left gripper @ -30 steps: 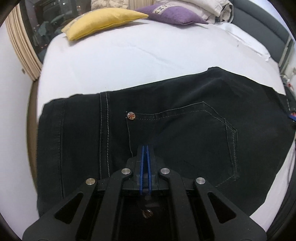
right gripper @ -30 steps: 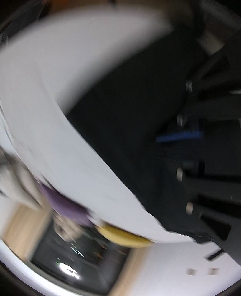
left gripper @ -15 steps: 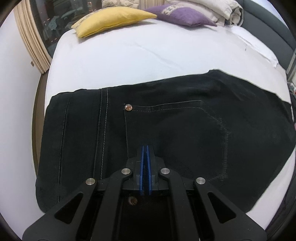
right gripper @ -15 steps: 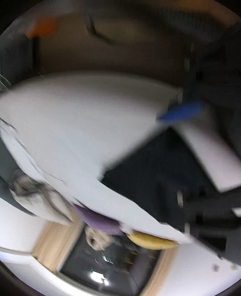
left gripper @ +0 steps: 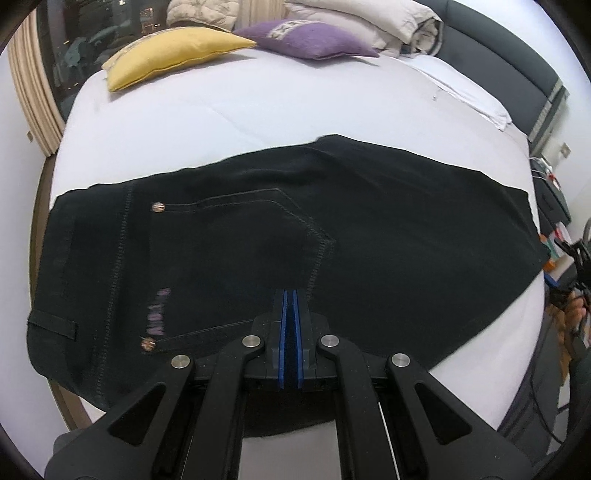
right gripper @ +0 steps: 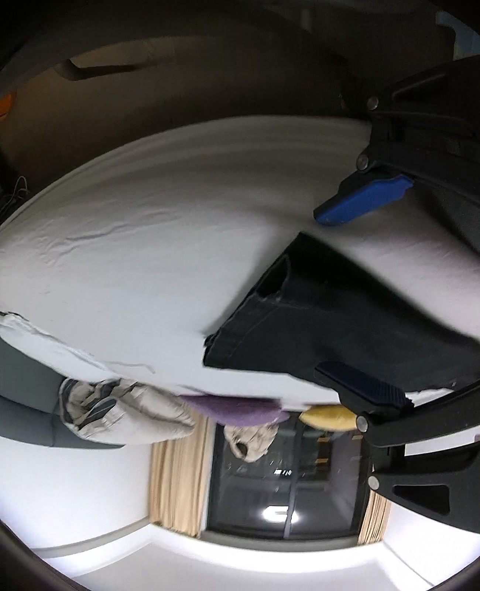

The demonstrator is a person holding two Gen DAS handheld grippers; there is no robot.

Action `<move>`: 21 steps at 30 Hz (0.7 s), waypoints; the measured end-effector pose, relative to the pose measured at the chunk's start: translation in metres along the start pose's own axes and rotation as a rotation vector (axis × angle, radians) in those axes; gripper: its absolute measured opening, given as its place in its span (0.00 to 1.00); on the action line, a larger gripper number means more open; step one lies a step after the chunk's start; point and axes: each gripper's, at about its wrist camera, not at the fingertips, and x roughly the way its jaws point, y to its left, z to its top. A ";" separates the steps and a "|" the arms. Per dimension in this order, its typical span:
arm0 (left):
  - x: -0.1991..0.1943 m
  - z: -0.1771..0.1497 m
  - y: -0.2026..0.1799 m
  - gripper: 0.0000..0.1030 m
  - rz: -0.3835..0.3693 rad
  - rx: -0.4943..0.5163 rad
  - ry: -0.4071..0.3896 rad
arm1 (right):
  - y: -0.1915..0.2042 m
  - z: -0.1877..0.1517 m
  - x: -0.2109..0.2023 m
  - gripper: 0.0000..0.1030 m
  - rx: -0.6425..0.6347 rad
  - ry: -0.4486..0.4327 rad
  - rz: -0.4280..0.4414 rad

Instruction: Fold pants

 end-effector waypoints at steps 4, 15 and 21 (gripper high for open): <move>-0.001 -0.001 -0.008 0.03 -0.016 0.009 0.000 | -0.004 0.004 -0.002 0.58 0.015 0.000 0.048; 0.001 -0.002 -0.021 0.03 -0.045 0.022 0.015 | -0.013 0.001 0.012 0.41 0.084 0.012 0.127; 0.005 0.004 -0.029 0.03 -0.073 0.012 0.022 | -0.020 0.000 0.011 0.13 0.092 0.004 0.098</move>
